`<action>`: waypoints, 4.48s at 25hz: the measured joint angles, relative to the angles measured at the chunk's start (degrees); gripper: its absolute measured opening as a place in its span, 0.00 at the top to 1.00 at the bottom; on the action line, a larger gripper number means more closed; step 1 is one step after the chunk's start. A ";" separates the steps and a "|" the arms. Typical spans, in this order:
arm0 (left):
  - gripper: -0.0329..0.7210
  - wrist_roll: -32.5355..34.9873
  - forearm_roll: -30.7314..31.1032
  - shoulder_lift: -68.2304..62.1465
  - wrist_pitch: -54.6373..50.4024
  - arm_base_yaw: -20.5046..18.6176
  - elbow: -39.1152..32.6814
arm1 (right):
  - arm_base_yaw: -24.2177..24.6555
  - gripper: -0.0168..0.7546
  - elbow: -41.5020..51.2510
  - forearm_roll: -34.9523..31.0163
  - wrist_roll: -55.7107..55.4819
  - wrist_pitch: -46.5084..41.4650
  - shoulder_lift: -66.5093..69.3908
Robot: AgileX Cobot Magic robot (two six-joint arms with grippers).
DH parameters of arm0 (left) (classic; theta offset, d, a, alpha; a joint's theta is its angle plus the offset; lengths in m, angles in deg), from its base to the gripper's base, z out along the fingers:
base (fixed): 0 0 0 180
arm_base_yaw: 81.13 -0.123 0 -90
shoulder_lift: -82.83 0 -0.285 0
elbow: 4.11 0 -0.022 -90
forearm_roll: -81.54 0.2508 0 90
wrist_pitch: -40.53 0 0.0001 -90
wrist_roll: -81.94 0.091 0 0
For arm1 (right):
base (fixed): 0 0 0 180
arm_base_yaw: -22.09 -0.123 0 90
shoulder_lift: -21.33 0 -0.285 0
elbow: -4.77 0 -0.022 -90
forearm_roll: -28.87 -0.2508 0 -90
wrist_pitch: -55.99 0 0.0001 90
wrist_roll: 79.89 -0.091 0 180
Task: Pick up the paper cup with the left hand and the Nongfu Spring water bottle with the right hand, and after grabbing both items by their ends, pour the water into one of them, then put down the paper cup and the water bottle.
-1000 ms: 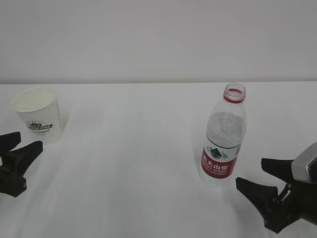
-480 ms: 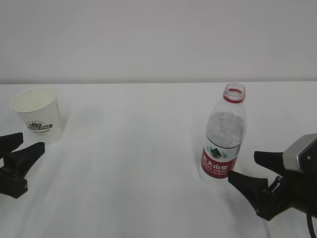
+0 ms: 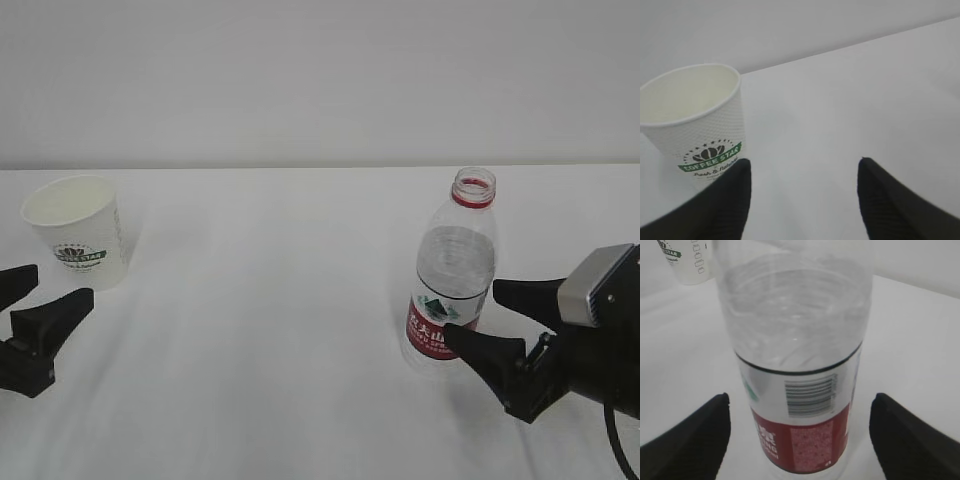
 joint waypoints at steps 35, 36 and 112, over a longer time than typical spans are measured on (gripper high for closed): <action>0.21 0.00 -2.16 -1.90 0.00 0.00 0.00 | 0.00 0.12 -10.87 7.41 -3.31 0.06 10.34; 0.21 0.00 -2.16 -1.90 0.00 0.00 0.00 | 0.00 0.12 -11.26 7.63 -3.45 0.06 10.45; 0.21 0.00 -1.90 -1.90 0.00 0.00 0.00 | -0.03 0.43 -12.78 -11.91 -5.55 -16.45 -4.80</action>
